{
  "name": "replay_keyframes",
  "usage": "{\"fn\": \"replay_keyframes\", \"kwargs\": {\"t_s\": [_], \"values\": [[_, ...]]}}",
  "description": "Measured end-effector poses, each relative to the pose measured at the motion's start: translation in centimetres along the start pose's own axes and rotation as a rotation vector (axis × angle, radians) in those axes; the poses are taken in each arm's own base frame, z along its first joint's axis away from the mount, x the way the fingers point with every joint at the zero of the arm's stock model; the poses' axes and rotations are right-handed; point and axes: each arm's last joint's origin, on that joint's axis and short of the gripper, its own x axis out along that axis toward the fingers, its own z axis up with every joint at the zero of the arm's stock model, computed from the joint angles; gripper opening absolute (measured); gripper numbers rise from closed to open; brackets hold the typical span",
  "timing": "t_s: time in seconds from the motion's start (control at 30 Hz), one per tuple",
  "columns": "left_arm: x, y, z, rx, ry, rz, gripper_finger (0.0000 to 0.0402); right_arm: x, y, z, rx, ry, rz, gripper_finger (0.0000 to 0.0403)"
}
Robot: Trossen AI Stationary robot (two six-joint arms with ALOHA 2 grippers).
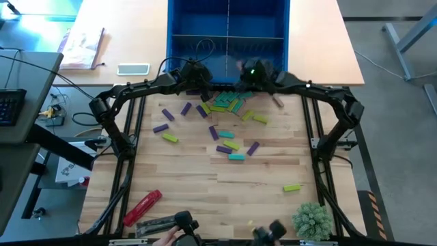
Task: Sort blocks
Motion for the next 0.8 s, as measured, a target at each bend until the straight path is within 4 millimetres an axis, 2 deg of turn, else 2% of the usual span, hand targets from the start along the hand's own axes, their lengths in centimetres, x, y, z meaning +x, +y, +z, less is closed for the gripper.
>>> {"fn": "replay_keyframes", "kwargs": {"t_s": [0.07,0.2,0.27,0.37,0.47,0.57,0.63,0.7,0.8], "values": [[0.0,0.0,0.0,0.001,0.001,0.0,0.0164,0.9,-1.6,0.1,0.045,0.008,-0.003,0.0108],[0.0,0.0,0.0,0.001,0.002,0.0,0.0164,1.7,-3.8,-0.3,0.118,0.059,0.012,0.0206],[0.0,0.0,0.0,0.001,0.002,0.0,0.0164,1.6,-4.5,-0.4,0.134,0.074,-0.01,0.0252],[0.0,0.0,0.0,0.001,0.001,0.0,0.0164,0.4,-4.8,-0.4,0.126,0.098,-0.015,0.0292],[0.0,0.0,0.0,0.001,0.002,0.0,0.0164,-2.0,-4.5,-0.8,0.073,0.154,-0.057,0.0302],[0.0,0.0,0.0,0.001,0.003,0.0,0.0164,-5.2,-4.3,-1.4,0.004,0.21,-0.155,0.0302],[0.0,0.0,0.0,0.001,0.003,0.0,0.0164,-7.2,-4.2,-2.0,0.0,0.222,-0.155,0.0301],[0.0,0.0,0.0,0.001,0.004,0.0,0.0164,-8.7,-3.9,-3.6,0.01,0.233,-0.134,0.0301],[0.0,0.0,0.0,0.001,0.004,0.0,0.0164,-9.9,-3.6,-7.1,0.064,0.231,-0.104,0.0301]]}}
